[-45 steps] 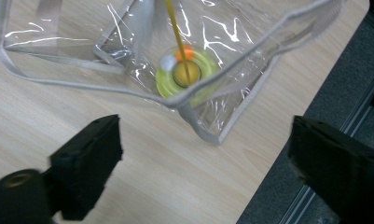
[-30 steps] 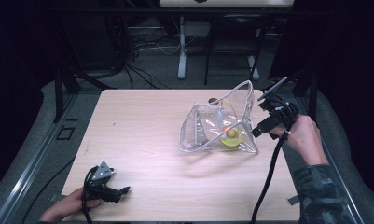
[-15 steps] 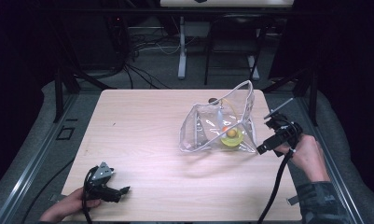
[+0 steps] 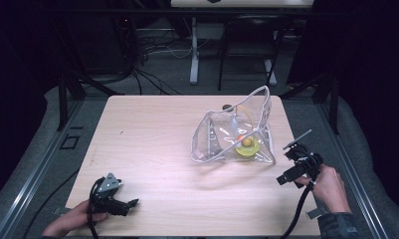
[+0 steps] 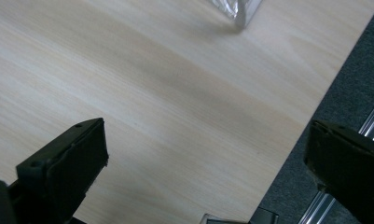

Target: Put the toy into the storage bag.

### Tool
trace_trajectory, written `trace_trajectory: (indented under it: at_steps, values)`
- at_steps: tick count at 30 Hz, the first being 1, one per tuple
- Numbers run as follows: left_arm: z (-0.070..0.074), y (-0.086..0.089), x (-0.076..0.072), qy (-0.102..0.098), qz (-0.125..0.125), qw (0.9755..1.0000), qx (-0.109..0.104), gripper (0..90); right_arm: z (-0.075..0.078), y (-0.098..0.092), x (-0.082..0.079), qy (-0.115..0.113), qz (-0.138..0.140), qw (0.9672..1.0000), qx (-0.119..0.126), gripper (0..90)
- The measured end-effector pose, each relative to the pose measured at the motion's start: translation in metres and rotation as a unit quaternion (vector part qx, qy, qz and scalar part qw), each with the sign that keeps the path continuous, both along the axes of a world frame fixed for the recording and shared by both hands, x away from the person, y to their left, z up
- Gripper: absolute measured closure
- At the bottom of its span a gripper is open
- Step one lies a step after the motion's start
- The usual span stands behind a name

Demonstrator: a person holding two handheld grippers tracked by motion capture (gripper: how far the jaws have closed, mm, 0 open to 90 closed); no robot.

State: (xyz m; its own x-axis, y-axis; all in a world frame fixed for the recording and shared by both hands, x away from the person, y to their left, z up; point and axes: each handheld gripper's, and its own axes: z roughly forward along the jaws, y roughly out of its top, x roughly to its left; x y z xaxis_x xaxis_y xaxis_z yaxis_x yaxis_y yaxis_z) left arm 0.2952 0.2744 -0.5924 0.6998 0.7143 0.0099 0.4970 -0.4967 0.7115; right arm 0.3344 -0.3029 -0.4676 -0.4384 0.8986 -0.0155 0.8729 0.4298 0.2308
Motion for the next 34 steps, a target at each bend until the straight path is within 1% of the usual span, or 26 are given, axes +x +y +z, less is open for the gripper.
trace_trajectory:
  at_steps: [1,2,3,4,5,6,7,8,9,10,11,12,15,17,18,19,21,22,23,25,26,27,29,30,33,34]
  values:
    - [0.0,0.0,0.0,0.0,0.0,1.0,0.0,0.0,-0.003,-0.001,-0.001,0.011,0.007,0.9999,-0.009,0.0]
    - [0.0,0.0,0.0,0.0,0.001,1.0,-0.001,0.0,-0.009,-0.001,-0.002,0.016,0.007,0.9998,-0.011,0.0]
    - [0.0,0.0,0.0,0.0,0.0,1.0,0.0,0.0,-0.015,-0.001,-0.004,0.017,0.008,0.9998,-0.006,0.0]
    - [0.0,0.0,0.0,0.0,0.0,1.0,0.0,0.0,-0.019,0.0,-0.005,0.017,0.007,0.9998,-0.008,0.0]
    - [0.0,0.0,0.0,0.0,0.0,1.0,0.0,0.0,-0.025,0.0,-0.007,0.011,-0.001,0.9999,-0.002,0.0]
    - [0.0,0.0,0.0,0.0,0.0,1.0,0.0,0.0,-0.029,-0.001,-0.008,0.016,0.003,0.9998,-0.01,0.0]
    - [0.0,0.0,0.0,0.0,0.001,1.0,-0.001,0.0,-0.032,0.0,-0.009,0.013,0.004,0.9999,-0.007,0.0]
    - [0.0,0.0,0.0,0.0,0.001,1.0,-0.001,0.0,-0.037,0.0,-0.011,0.005,-0.001,0.9999,-0.01,0.0]
    - [0.0,0.0,0.0,0.0,0.001,1.0,-0.001,0.0,-0.041,0.0,-0.013,0.005,0.0,0.9999,-0.011,0.0]
    - [0.0,0.0,0.0,0.0,0.0,1.0,0.0,0.0,-0.046,0.0,-0.015,-0.004,-0.01,0.9999,0.0,0.0]
    - [0.0,0.0,0.0,0.0,0.001,1.0,-0.001,0.0,-0.047,-0.001,-0.016,0.002,-0.002,0.9999,-0.011,0.0]
    - [0.0,0.0,0.0,0.0,0.0,1.0,0.0,0.0,-0.051,-0.001,-0.017,-0.002,-0.006,0.9999,-0.009,0.0]
    - [0.0,0.0,0.0,0.0,0.001,1.0,-0.001,0.0,-0.062,-0.003,-0.021,0.001,-0.008,0.9999,-0.009,0.0]
    - [0.0,0.0,0.0,0.0,0.001,1.0,-0.001,0.0,-0.069,-0.003,-0.023,0.009,-0.007,0.9999,-0.005,0.0]
    - [0.0,0.0,0.0,0.0,0.001,1.0,-0.001,0.0,-0.073,-0.003,-0.025,0.008,-0.008,0.9999,-0.004,0.0]
    - [0.0,0.0,0.0,0.0,0.0,1.0,0.0,0.0,-0.076,-0.003,-0.025,0.012,-0.007,0.9999,-0.007,0.0]
    - [0.0,0.0,0.0,0.0,0.0,1.0,0.0,0.0,-0.083,-0.001,-0.029,-0.004,-0.021,0.9998,-0.003,0.0]
    - [0.0,0.0,0.0,0.0,0.0,1.0,0.0,0.0,-0.085,-0.001,-0.028,0.004,-0.011,0.9999,-0.012,0.0]
    - [0.0,0.0,0.0,0.0,0.0,1.0,0.0,0.0,-0.087,0.0,-0.029,0.006,-0.01,0.9999,-0.006,0.0]
    - [0.0,0.0,0.0,0.0,0.0,1.0,0.0,0.0,-0.089,0.0,-0.029,0.002,-0.011,0.9999,-0.013,0.0]
    - [0.0,0.0,0.0,0.0,0.0,1.0,0.0,0.0,-0.09,0.0,-0.029,0.006,-0.008,0.9998,-0.015,0.0]
    - [0.0,0.0,0.0,0.0,0.001,1.0,-0.001,0.0,-0.092,0.0,-0.03,0.0,-0.015,0.9999,-0.002,0.0]
    - [0.0,0.0,0.0,0.0,0.001,1.0,-0.001,0.0,-0.092,-0.001,-0.031,0.004,-0.013,0.9999,0.004,0.0]
    - [0.0,0.0,0.0,0.0,0.0,1.0,0.0,0.0,-0.092,-0.001,-0.032,-0.005,-0.017,0.9998,0.002,0.0]
    - [0.0,0.0,0.0,0.0,0.001,1.0,-0.001,0.0,-0.093,-0.002,-0.034,-0.011,-0.018,0.9997,0.01,0.0]
    - [0.0,0.0,0.0,0.0,0.001,1.0,-0.001,0.0,-0.093,-0.003,-0.035,-0.011,-0.014,0.9998,0.012,0.0]
